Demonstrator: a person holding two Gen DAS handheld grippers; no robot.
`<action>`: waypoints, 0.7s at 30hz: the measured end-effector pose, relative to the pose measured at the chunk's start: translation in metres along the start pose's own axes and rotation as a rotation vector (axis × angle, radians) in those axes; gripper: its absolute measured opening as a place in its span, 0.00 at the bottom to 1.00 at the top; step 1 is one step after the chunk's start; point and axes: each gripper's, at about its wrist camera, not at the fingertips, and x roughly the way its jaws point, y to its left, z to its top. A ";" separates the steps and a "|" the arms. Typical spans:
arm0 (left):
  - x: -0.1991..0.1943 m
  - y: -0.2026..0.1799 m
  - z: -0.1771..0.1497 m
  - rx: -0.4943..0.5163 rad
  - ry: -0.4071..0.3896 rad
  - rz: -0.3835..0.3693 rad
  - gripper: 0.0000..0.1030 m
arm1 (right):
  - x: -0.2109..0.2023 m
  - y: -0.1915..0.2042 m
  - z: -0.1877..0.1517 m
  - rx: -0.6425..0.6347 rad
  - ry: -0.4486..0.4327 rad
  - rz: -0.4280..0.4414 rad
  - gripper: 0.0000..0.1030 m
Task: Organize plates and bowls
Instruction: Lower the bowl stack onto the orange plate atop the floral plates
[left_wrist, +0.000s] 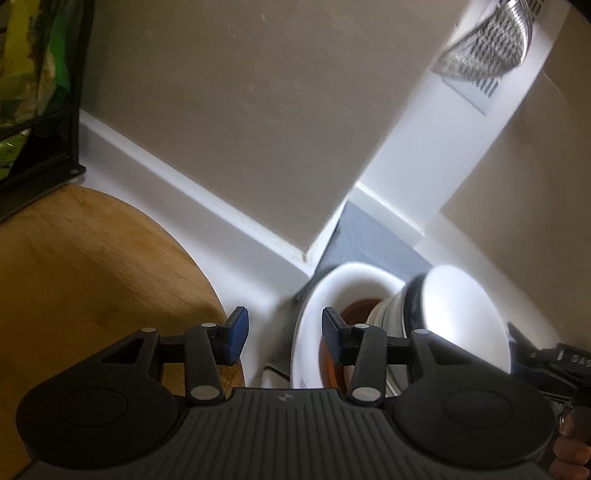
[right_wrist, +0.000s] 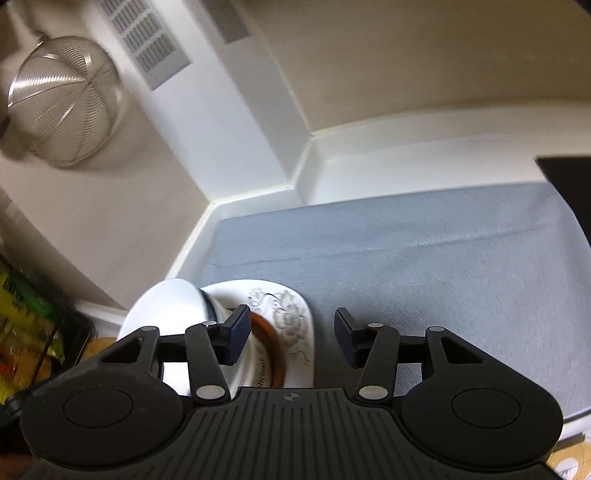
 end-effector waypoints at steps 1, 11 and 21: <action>0.001 -0.002 -0.001 0.002 0.012 0.000 0.47 | 0.005 -0.002 -0.002 0.008 0.022 -0.011 0.52; 0.020 -0.014 -0.010 0.039 0.062 -0.028 0.47 | 0.044 -0.010 -0.018 0.073 0.153 0.001 0.52; 0.028 -0.017 -0.014 0.061 0.119 -0.031 0.37 | 0.062 -0.001 -0.023 0.051 0.214 0.040 0.50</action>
